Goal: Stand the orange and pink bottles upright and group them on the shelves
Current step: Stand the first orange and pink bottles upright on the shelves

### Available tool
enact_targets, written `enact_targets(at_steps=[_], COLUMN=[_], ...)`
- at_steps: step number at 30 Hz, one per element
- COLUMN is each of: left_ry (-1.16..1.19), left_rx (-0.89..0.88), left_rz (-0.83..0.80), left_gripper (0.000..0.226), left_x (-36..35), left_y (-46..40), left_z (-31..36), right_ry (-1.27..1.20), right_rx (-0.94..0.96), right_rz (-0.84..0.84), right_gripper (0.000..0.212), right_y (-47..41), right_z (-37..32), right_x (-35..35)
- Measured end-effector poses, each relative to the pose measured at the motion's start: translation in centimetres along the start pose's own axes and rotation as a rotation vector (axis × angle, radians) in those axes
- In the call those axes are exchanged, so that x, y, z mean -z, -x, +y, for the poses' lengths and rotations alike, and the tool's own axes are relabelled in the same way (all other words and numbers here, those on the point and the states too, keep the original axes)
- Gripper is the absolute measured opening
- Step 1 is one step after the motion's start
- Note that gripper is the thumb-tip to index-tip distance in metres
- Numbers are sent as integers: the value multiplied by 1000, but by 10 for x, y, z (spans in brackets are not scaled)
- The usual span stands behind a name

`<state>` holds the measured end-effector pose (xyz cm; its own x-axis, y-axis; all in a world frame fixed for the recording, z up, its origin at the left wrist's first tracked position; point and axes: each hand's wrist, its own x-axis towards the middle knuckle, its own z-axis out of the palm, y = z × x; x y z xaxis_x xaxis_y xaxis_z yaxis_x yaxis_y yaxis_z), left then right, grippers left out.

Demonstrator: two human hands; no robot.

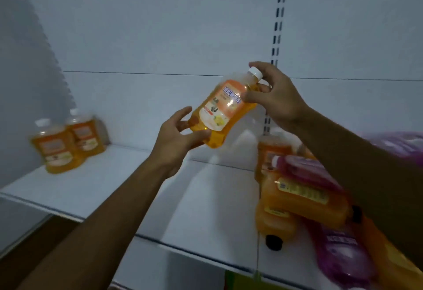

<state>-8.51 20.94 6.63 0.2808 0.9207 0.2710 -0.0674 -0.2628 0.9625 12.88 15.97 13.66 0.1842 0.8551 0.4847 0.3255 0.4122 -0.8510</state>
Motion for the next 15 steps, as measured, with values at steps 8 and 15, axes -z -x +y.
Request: enact_targets(at_steps=[8,15], left_ry=[-132,-394], left_rx=[23,57], left_rz=[251,458], left_gripper=[59,56], left_x=[178,290], left_y=[36,44], left_z=[-52,-100], right_ry=[59,177], right_rx=[68,73], right_rz=[-460,-517], right_gripper=[86,64], right_y=[-27,-39], right_z=[6,23], right_x=[-211,-369])
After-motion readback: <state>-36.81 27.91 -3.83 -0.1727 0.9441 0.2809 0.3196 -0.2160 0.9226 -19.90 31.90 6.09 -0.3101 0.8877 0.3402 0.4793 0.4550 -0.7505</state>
